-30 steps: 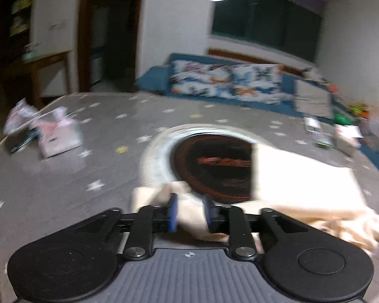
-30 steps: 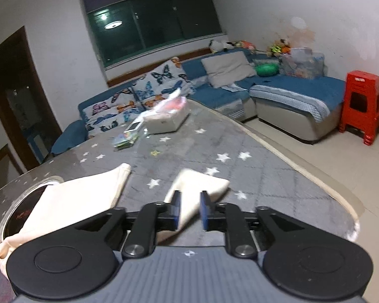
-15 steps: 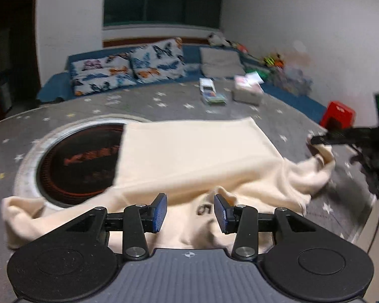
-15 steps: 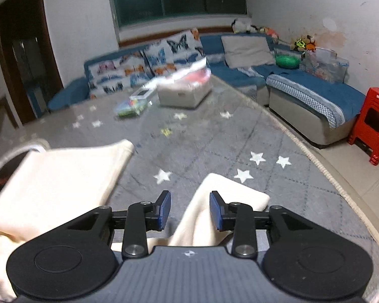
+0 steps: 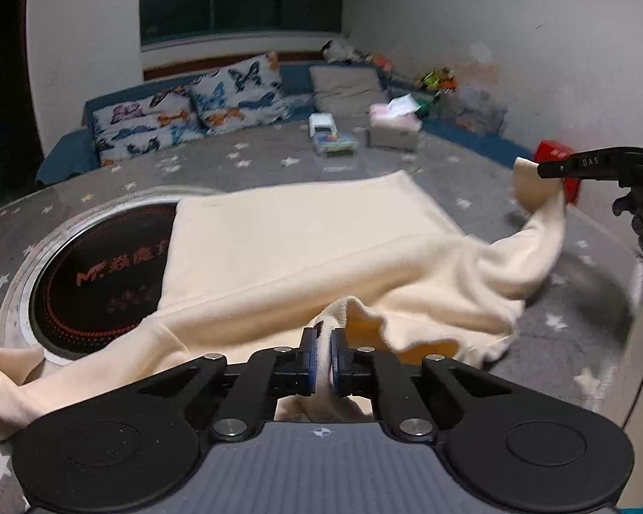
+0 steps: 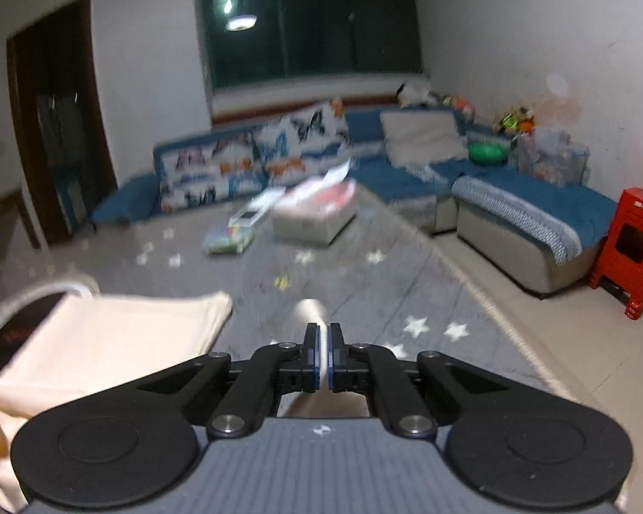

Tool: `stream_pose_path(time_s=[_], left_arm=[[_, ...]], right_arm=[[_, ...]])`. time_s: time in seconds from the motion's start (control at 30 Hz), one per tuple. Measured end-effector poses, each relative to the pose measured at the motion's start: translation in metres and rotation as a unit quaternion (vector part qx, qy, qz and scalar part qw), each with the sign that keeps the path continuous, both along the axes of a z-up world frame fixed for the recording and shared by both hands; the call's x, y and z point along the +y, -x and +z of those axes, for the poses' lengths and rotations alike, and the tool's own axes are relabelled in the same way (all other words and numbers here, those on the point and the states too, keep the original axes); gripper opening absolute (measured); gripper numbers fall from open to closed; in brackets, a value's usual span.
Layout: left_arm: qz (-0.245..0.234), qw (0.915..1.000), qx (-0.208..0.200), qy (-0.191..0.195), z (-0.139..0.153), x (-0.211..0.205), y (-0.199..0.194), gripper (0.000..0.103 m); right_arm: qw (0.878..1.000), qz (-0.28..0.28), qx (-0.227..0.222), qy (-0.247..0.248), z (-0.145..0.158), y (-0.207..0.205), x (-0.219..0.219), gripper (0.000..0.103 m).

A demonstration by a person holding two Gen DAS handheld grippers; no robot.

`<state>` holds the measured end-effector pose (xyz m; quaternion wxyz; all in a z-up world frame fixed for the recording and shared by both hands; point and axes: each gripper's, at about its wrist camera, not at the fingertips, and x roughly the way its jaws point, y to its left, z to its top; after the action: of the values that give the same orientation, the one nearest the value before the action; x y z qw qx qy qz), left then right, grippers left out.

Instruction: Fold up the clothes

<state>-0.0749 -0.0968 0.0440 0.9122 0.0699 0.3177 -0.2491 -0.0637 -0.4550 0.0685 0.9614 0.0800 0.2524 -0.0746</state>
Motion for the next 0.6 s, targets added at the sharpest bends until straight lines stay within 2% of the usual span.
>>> stream_pose_path(time_s=[0.1, 0.17, 0.3, 0.43, 0.6], left_arm=[[-0.024, 0.9996, -0.008, 0.013, 0.01, 0.009, 0.017, 0.006], [-0.048, 0.9987, -0.01, 0.013, 0.012, 0.014, 0.03, 0.006], [-0.082, 0.9965, 0.001, -0.017, 0.007, 0.015, 0.044, 0.007], [-0.095, 0.9954, -0.006, -0.008, 0.016, 0.02, 0.044, 0.008], [-0.084, 0.9953, -0.03, 0.037, 0.036, 0.02, 0.032, 0.01]], right_arm=[[0.999, -0.031, -0.007, -0.009, 0.003, 0.028, -0.015, 0.003], [0.998, -0.061, 0.015, -0.007, -0.006, 0.04, -0.026, 0.006], [0.993, -0.098, 0.06, -0.013, -0.025, 0.054, -0.044, 0.007], [0.996, -0.06, 0.058, -0.011, -0.022, 0.061, -0.032, 0.01], [0.999, 0.015, 0.05, -0.012, -0.014, 0.044, 0.001, 0.028]])
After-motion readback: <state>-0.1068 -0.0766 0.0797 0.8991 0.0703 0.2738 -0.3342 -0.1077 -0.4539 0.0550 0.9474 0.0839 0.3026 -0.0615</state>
